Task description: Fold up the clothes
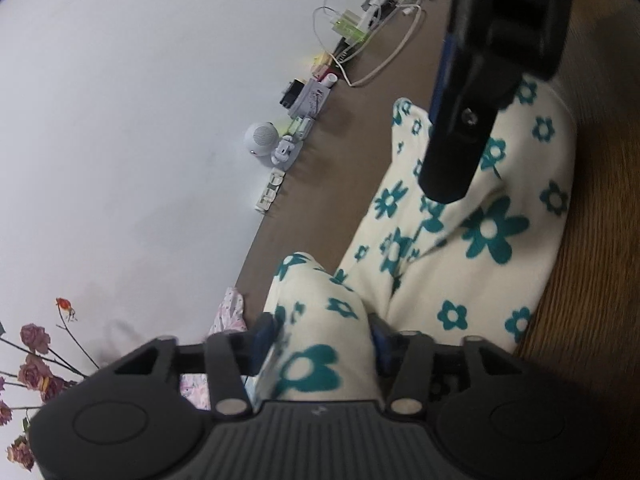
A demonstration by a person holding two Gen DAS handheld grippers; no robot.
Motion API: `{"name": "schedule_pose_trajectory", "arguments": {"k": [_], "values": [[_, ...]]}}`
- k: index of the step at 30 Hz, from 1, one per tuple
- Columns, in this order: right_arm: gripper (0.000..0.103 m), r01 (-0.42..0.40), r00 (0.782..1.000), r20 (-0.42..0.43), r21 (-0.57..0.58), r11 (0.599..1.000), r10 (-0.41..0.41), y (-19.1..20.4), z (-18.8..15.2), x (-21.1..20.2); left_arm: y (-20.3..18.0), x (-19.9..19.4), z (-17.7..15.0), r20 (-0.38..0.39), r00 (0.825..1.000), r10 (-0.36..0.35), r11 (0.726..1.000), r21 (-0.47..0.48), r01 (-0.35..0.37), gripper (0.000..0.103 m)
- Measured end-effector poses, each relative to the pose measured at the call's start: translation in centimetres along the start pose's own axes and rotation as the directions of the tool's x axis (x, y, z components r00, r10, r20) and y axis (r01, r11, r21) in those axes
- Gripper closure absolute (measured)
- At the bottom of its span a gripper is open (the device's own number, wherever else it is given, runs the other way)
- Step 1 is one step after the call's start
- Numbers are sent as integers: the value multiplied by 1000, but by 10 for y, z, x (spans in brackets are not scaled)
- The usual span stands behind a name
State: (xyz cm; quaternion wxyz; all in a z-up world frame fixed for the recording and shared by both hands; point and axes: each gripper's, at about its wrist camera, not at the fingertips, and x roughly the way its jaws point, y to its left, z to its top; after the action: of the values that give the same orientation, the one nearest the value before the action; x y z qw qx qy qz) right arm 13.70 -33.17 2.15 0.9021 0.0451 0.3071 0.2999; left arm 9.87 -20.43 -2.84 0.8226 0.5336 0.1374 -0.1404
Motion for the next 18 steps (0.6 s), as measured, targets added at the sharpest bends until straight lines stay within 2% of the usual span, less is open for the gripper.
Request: {"name": "schedule_pose_trajectory", "arguments": {"k": [2,4,7,9,11,13,15,16,17,18], "values": [[42,6,1000,10,10,1000,-6,-3,-1,-3,10,-7,2,17,999,-34,998,-48,35,28],[42,9,1000,18,17,1000,-9,-5,0,-5,24,-16,5,43,993,-106,986,-127,111,25],[42,20,999,26,17,1000,-21,-5,2,-7,54,-28,7,105,971,-213,932,-276,234,25],[42,26,999,33,15,1000,-26,-4,3,-7,78,-33,0,154,957,-245,868,-406,288,25],[42,30,999,39,11,999,-30,-2,4,-8,102,-38,-8,208,941,-268,781,-524,339,25],[42,33,999,42,3,999,-33,1,6,-7,127,-40,-28,265,925,-273,655,-653,381,26],[42,30,999,40,-17,999,-29,6,10,-3,141,-39,-48,262,928,-266,577,-728,371,41],[43,25,999,38,-33,999,-24,11,12,0,148,-38,-57,259,929,-263,536,-761,364,61],[43,20,999,36,-48,999,-19,15,14,3,149,-38,-65,242,932,-269,525,-774,352,74],[44,14,999,32,-69,998,-11,19,17,8,147,-34,-69,230,931,-284,517,-781,351,77]]}}
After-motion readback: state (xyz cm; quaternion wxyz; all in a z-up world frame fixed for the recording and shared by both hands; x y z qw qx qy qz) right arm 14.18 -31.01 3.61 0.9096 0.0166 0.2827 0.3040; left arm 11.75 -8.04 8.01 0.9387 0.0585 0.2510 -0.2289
